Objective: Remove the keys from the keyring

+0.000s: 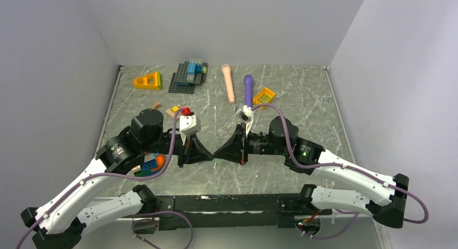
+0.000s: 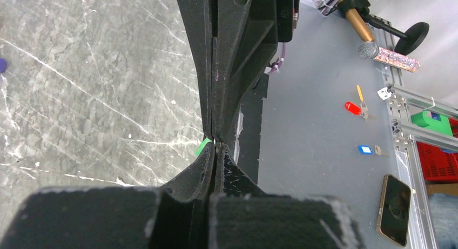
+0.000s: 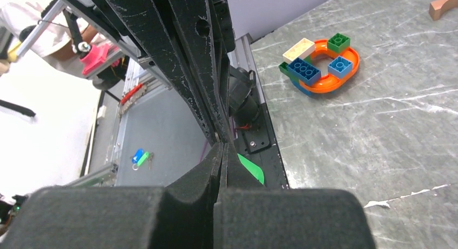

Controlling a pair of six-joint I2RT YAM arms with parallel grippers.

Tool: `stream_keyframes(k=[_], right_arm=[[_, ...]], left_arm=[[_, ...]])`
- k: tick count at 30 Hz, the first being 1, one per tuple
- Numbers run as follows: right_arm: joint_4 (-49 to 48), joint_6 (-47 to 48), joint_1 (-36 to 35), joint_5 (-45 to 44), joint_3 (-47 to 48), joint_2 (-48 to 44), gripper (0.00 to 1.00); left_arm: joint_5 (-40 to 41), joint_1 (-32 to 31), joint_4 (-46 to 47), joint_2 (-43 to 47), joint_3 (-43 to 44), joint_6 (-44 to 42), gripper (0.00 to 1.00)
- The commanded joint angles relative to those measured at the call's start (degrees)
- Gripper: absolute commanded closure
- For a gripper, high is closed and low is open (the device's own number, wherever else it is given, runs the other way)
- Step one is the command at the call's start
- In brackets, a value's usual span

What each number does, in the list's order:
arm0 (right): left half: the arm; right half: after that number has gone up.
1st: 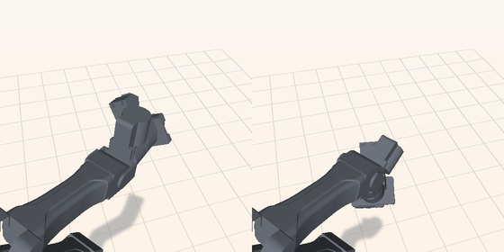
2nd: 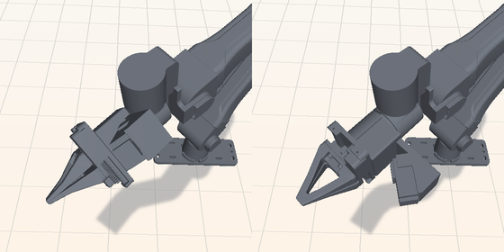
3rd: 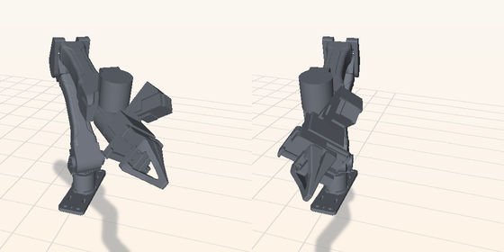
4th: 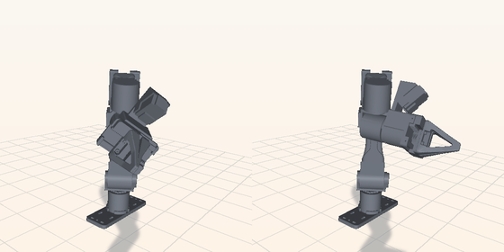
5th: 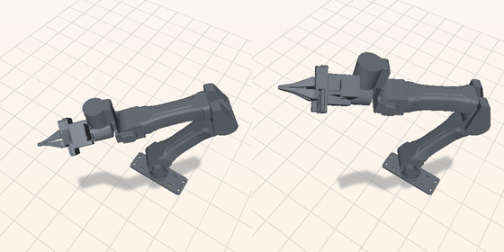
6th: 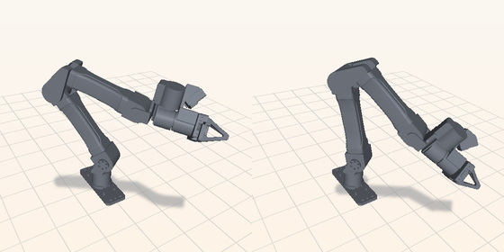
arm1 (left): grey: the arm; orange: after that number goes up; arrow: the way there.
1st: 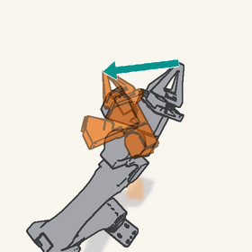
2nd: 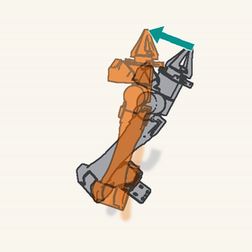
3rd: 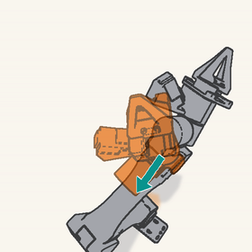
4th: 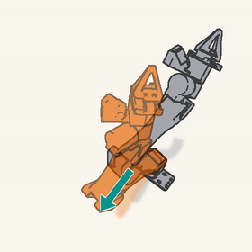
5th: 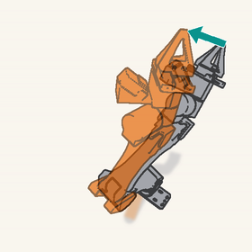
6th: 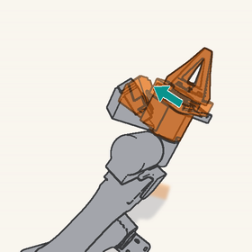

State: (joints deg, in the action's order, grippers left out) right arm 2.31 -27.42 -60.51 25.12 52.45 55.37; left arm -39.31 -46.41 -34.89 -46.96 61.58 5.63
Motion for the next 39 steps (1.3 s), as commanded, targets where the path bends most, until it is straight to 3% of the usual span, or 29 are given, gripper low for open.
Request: stream_keyframes(k=[1, 14, 39], right_arm=[[-5.8, -3.36, -0.79, -2.9, -2.17, -0.86, 1.0], [-16.86, -8.78, -1.51, -6.97, -8.31, -2.67, 1.0], [-23.15, -11.24, -3.73, -12.61, -10.26, -3.23, 1.0]], left_arm=[[0.61, 0.65, 6.46, 1.15, 0.3, 1.58, 1.0], [3.25, 1.02, 11.85, 1.72, -0.52, 6.74, 1.0], [14.91, 1.03, 12.19, 6.34, 2.02, 12.74, 1.0]])
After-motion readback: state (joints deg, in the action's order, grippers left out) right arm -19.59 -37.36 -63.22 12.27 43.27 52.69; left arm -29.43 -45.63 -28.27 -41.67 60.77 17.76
